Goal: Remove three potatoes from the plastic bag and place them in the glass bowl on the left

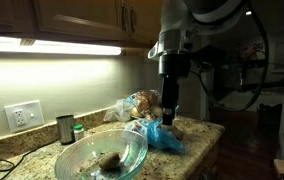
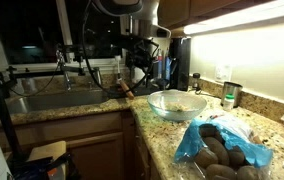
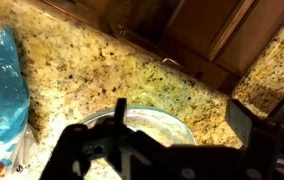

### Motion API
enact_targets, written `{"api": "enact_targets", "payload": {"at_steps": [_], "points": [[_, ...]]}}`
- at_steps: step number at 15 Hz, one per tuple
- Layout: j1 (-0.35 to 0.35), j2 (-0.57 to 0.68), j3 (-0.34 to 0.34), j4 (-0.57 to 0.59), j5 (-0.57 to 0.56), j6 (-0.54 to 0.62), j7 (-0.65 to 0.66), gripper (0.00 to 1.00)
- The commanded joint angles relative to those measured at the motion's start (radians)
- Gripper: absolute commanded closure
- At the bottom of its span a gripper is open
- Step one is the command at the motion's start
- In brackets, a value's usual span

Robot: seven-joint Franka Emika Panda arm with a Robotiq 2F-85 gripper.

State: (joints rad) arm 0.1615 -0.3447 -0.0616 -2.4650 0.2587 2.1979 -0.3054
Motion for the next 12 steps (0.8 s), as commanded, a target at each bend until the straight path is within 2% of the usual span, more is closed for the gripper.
{"api": "enact_targets", "payload": {"at_steps": [1,12], "points": [[-0.015,0.001,0.015,0.002,0.005,-0.004,-0.004,0.0],[-0.034,0.009,0.021,0.001,-0.029,0.002,0.006,0.0]]}}
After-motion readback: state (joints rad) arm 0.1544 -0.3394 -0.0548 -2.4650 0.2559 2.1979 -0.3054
